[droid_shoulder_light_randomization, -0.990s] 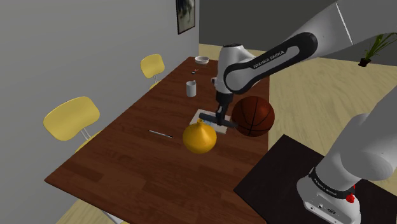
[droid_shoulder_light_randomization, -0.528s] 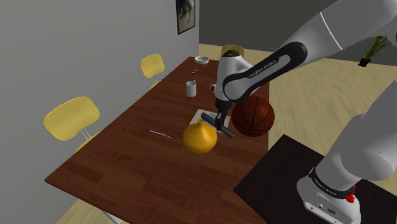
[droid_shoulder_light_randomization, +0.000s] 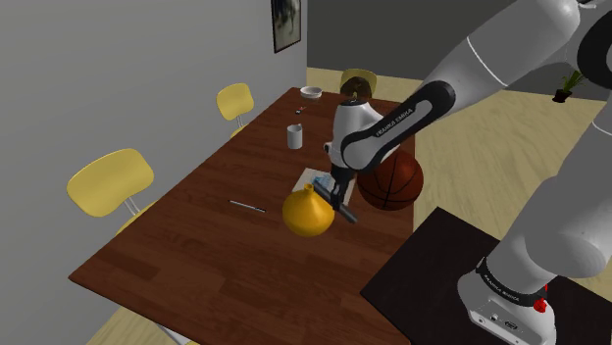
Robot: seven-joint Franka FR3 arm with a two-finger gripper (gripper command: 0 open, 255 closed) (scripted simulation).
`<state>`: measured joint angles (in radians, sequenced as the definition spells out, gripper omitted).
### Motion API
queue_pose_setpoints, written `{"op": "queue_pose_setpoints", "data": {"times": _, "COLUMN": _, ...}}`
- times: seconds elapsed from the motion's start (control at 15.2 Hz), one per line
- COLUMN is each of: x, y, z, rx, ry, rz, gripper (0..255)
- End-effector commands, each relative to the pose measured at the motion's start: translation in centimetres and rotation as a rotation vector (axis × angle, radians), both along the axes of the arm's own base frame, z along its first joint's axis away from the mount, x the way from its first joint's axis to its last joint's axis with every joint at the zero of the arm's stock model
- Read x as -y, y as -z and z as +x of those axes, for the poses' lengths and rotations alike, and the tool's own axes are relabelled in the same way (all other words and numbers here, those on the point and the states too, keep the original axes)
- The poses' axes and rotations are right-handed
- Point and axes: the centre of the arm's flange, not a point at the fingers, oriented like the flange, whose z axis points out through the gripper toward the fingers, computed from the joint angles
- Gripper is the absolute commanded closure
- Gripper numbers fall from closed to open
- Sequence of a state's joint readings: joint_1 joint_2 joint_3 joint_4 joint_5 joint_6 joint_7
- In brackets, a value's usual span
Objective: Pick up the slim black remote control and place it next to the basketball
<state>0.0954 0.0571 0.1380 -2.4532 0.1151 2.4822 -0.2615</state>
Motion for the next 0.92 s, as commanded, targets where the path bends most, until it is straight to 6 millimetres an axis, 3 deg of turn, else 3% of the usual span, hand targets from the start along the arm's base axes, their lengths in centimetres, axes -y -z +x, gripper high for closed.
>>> {"op": "queue_pose_setpoints", "data": {"times": 0.0, "x": 0.0, "y": 1.1, "z": 0.0, "rx": 0.000, "ry": 0.000, "rz": 0.000, "gripper": 255}}
{"op": "queue_pose_setpoints", "data": {"times": 0.86, "x": 0.0, "y": 8.0, "z": 0.0, "rx": 0.000, "ry": 0.000, "rz": 0.000, "gripper": 255}}
